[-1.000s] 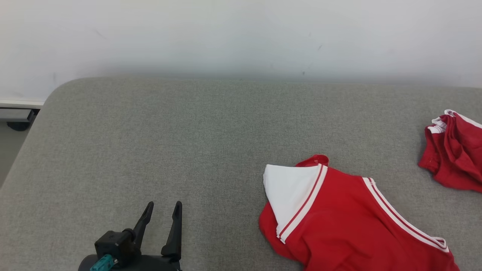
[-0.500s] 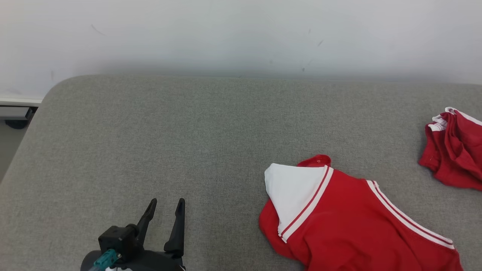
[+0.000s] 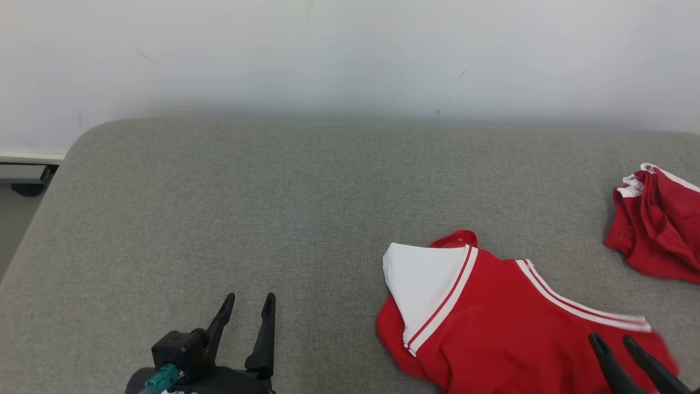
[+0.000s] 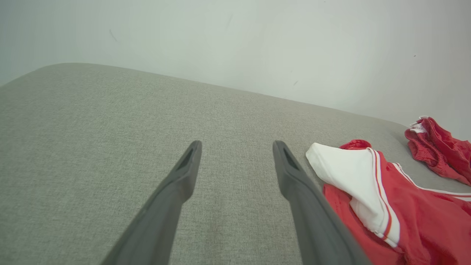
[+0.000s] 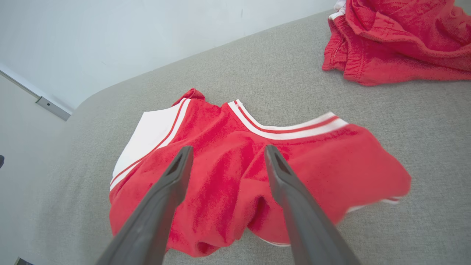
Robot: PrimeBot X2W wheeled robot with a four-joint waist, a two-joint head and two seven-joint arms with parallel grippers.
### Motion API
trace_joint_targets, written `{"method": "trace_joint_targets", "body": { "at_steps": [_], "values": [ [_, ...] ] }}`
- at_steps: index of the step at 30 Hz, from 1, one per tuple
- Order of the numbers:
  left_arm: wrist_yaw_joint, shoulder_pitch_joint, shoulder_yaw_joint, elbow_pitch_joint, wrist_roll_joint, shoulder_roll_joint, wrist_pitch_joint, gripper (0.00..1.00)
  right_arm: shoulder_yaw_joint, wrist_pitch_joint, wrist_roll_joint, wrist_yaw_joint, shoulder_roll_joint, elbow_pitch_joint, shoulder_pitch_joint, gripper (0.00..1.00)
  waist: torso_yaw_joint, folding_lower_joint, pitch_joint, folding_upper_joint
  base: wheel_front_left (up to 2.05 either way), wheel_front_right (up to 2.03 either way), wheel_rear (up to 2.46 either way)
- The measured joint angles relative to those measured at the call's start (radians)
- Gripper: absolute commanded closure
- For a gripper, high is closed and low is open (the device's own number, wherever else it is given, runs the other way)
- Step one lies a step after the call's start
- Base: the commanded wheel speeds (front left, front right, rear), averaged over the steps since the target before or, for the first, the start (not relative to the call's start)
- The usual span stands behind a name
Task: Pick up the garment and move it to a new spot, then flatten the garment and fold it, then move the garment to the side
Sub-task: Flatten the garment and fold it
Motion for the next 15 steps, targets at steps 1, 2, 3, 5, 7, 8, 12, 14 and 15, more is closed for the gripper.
{"method": "trace_joint_targets", "body": {
  "at_steps": [1,2,3,5,7,8,12,14,15],
  "values": [
    [0.000,0.000,-0.002,0.001,0.000,0.000,0.000,0.00,-0.003,0.005,0.006,0.000,0.000,-0.022,0.009,0.00,0.002,0.0000,-0.002,0.0000,0.00,0.00,0.00],
    [0.000,0.000,-0.004,0.002,0.000,0.000,0.002,0.00,-0.006,0.012,0.009,-0.001,-0.001,-0.044,0.018,0.00,0.005,-0.0001,-0.004,-0.0001,0.00,0.00,0.00],
    [0.000,0.000,-0.006,0.004,0.000,0.000,0.004,0.00,-0.007,0.023,0.010,-0.002,-0.004,-0.063,0.024,0.00,0.007,-0.0001,-0.007,-0.0001,0.00,0.00,0.00],
    [-0.001,0.001,-0.004,0.007,0.000,0.001,0.004,0.00,-0.018,0.032,0.010,-0.014,-0.014,-0.100,0.034,0.00,0.012,0.0000,-0.012,0.0000,0.00,0.00,0.00],
    [0.000,0.005,0.005,0.007,0.000,0.005,0.004,0.00,-0.017,0.061,-0.013,-0.037,-0.030,-0.139,0.034,0.00,0.015,-0.0001,-0.019,-0.0001,0.00,0.00,0.00],
    [0.000,0.005,0.008,0.007,-0.001,0.006,0.004,0.00,-0.003,0.077,-0.029,-0.044,-0.040,-0.138,0.026,0.00,0.015,-0.0001,-0.021,0.0000,0.00,0.00,0.00],
    [0.000,0.005,0.004,0.006,-0.002,0.003,0.004,0.00,0.051,0.132,-0.090,-0.065,-0.069,-0.126,-0.040,0.00,0.016,-0.0001,-0.021,0.0000,0.00,0.00,0.00],
    [-0.001,0.003,-0.002,0.006,-0.002,0.001,0.004,0.00,0.082,0.165,-0.129,-0.068,-0.095,-0.105,-0.100,0.00,0.019,0.0000,-0.021,0.0000,0.00,0.00,0.00],
    [-0.008,0.003,-0.010,0.006,-0.001,-0.001,0.006,0.00,0.097,0.184,-0.139,-0.070,-0.107,-0.097,-0.131,0.00,0.022,0.0000,-0.020,0.0000,0.00,0.00,0.00]
  ]
}}
